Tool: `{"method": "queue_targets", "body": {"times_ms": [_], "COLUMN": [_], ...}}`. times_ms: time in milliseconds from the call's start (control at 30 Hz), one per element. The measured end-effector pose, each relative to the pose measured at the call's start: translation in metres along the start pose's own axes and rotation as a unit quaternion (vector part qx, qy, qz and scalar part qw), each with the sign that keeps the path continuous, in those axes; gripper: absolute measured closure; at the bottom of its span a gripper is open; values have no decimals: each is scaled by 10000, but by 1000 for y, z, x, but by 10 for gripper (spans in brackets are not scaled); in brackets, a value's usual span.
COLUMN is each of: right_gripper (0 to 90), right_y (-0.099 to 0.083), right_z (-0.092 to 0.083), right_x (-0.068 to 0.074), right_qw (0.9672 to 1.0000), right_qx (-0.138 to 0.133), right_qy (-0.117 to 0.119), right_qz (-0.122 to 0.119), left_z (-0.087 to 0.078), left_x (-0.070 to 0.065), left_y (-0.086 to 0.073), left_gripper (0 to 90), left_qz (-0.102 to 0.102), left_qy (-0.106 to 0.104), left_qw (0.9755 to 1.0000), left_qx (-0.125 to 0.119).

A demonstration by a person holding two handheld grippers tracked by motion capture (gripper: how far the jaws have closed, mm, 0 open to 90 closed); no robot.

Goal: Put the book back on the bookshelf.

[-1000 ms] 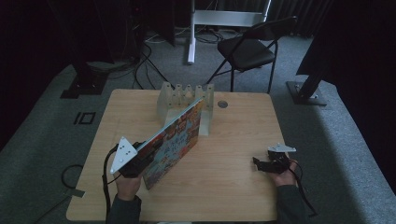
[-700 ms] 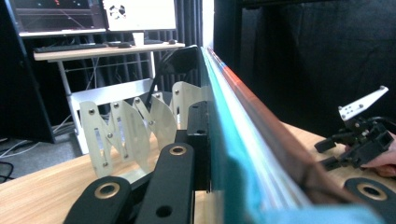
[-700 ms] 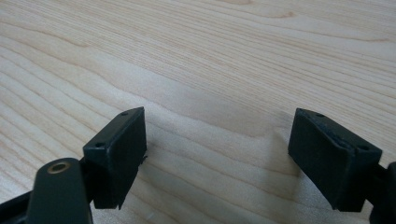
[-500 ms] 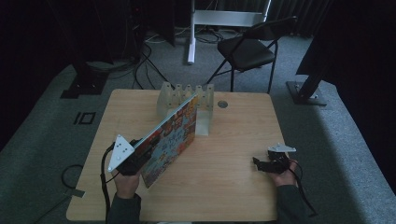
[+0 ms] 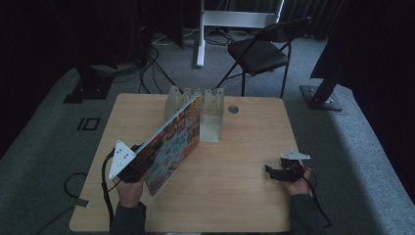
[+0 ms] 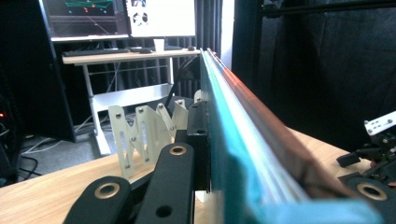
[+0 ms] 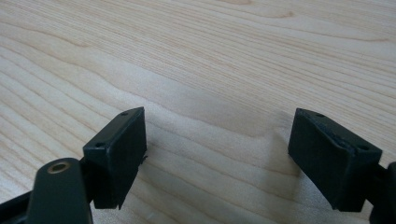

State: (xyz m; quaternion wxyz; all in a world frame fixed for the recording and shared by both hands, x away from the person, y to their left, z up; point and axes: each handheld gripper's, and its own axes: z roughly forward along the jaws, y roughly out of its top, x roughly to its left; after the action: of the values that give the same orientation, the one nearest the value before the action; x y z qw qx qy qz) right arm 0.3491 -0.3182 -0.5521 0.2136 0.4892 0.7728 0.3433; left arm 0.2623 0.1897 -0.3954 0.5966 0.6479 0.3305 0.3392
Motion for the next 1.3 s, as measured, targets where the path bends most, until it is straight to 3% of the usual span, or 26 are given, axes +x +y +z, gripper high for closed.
{"method": "queue_targets", "body": {"times_ms": [933,1300], "right_gripper": [189,189], "right_y": [0,0], "right_z": [0,0], "right_x": [0,0], "right_qw": [10000,10000], "right_qx": [-4,-1], "right_qy": [-3,-1], "right_qz": [-9,-3], "left_z": [0,10], "left_x": [7,7], "left_y": [5,3], "left_gripper": [805,805], "left_qz": [19,10], "left_qy": [572,816], "left_qw": [9983,9966], "left_qx": [51,71]}}
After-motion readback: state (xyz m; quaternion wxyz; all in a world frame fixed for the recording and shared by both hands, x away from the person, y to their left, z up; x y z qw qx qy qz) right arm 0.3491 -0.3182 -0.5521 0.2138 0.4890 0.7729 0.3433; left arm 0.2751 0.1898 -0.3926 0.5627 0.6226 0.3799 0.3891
